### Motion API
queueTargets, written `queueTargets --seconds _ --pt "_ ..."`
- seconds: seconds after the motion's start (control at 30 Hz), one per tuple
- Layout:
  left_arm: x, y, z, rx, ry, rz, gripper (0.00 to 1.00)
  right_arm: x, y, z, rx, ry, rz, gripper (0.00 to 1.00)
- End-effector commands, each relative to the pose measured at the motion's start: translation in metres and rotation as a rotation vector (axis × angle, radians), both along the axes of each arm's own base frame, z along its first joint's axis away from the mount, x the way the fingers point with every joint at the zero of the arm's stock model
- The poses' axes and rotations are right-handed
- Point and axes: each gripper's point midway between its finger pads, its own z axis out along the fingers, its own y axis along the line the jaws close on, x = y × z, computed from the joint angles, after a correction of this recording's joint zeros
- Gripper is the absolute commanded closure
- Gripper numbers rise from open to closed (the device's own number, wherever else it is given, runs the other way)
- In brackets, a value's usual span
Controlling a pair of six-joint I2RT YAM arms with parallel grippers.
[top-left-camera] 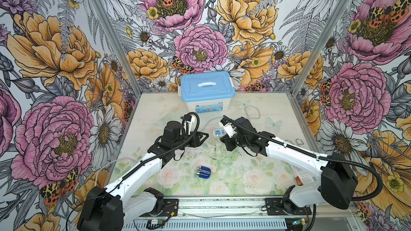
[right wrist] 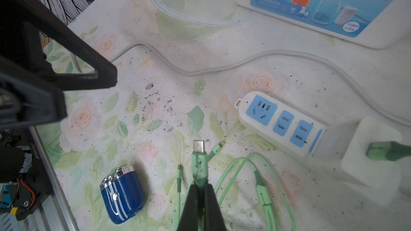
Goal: Charge the electric shaver
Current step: Pick up the charging cable from the center of the board.
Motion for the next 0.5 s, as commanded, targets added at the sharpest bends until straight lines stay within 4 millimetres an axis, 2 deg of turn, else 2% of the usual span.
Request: queueTargets --seconds 0.0,0.17,0.37,0.47 --pt "0.002 -0.022 0.019 -0.057 -0.045 -0.071 0.48 0.004 0.019 0.038 0.116 -0.075 0.066 1.00" --pt "0.007 -0.033 0.011 -0.037 -0.040 -0.098 0.50 -0.001 0.028 0.032 0.142 -0.039 0.105 1.00" --pt "0.017 -0.041 0.015 -0.049 -0.056 -0.106 0.55 -0.002 0.027 0.035 0.151 -0.050 0.108 1.00" --pt "0.022 -0.044 0.014 -0.046 -0.056 -0.109 0.61 -0.001 0.029 0.033 0.151 -0.047 0.111 1.00"
